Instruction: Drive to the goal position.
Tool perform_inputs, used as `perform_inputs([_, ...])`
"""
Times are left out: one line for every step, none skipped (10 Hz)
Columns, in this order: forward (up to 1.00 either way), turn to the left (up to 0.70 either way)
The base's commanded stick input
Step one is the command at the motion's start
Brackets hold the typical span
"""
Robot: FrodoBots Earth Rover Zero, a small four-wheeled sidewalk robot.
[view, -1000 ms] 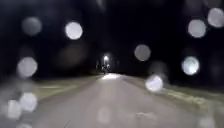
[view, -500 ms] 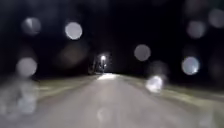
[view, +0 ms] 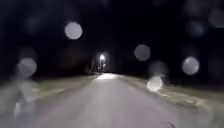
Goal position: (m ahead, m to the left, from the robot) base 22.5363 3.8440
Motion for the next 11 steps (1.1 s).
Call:
perform_inputs([1.00,0.01])
perform_inputs([1.00,0.02])
perform_inputs([1.00,0.05])
perform_inputs([1.00,0.09])
perform_inputs([1.00,0.12])
perform_inputs([1.00,0.11])
perform_inputs([1.00,0.07])
perform_inputs([1.00,0.04])
perform_inputs([1.00,0.03])
perform_inputs([1.00,0.03])
perform_inputs([1.00,0.05])
